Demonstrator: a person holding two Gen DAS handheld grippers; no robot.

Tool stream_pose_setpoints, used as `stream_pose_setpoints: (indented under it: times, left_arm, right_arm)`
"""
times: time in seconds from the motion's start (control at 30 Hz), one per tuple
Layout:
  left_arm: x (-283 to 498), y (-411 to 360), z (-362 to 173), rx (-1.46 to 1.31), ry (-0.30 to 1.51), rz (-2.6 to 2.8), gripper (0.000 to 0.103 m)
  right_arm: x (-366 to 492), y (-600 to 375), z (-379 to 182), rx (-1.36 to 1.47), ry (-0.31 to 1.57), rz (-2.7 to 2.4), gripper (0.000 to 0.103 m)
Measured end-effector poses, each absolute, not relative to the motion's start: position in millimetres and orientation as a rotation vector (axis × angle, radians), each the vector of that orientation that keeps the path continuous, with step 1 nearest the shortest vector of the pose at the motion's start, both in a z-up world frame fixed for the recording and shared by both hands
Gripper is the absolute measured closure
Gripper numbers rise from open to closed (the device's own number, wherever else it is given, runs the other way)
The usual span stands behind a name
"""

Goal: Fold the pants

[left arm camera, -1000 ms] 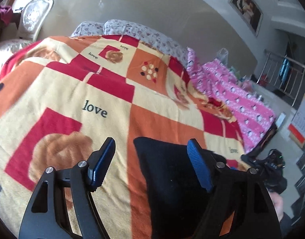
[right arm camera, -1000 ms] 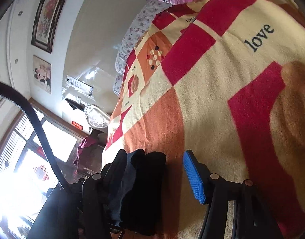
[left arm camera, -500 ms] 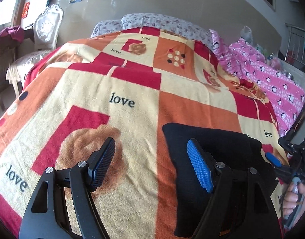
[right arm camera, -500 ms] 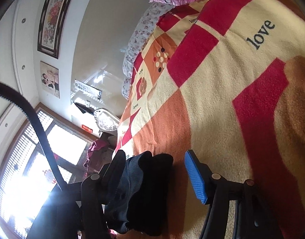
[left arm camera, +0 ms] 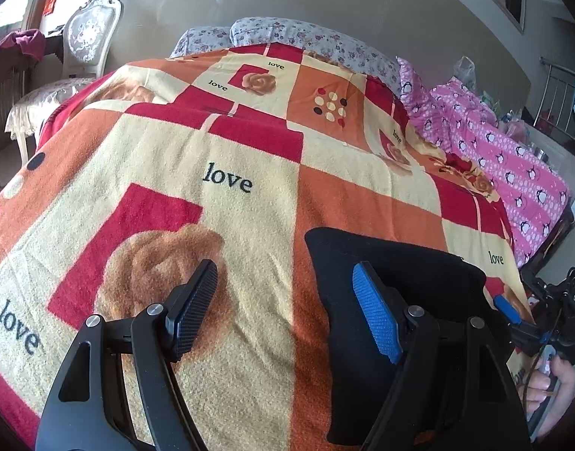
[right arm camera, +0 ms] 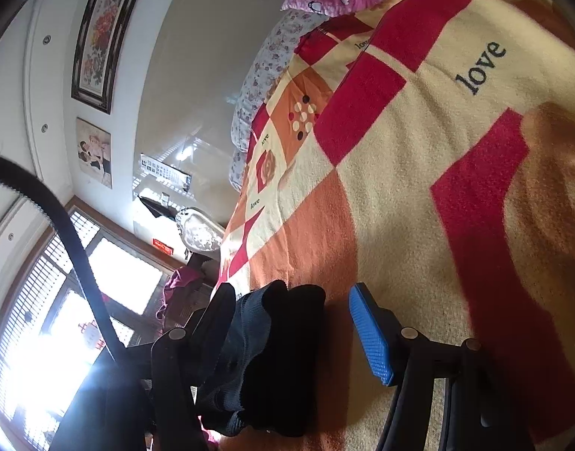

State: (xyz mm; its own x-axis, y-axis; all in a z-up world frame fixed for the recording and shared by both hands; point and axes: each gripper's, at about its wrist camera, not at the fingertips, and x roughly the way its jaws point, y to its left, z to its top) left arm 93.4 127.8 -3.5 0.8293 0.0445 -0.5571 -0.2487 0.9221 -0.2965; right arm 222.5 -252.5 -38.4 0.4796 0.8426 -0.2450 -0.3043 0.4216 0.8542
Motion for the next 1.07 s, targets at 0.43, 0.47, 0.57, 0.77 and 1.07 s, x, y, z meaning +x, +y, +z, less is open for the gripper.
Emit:
stream_pose_setpoints:
  times: [0.43,0.47,0.57,0.77,1.07]
  left_arm:
    - [57,84,11,-0.329,0.578,0.001,0.028]
    - [51,71,10,-0.306,0.595,-0.030,0.024]
    - [47,39,7,-0.279,0.666,-0.089,0.020]
    - [41,13,15,-0.345,0.675,-0.067,0.009]
    - [50,-6,10,-0.144,0.793,0.139,0.009]
  right_arm:
    - [224,-254,-42,0.859,0.752,0.821,0.042]
    - [224,-255,-42,0.862,0.752,0.822,0.042]
    - [224,-255,-42,0.872,0.752,0.826,0.042]
    - [222,-255,-41,0.870,0.752,0.826,0.041]
    - [221,-254,-41,0.867,0.753,0.824,0.041]
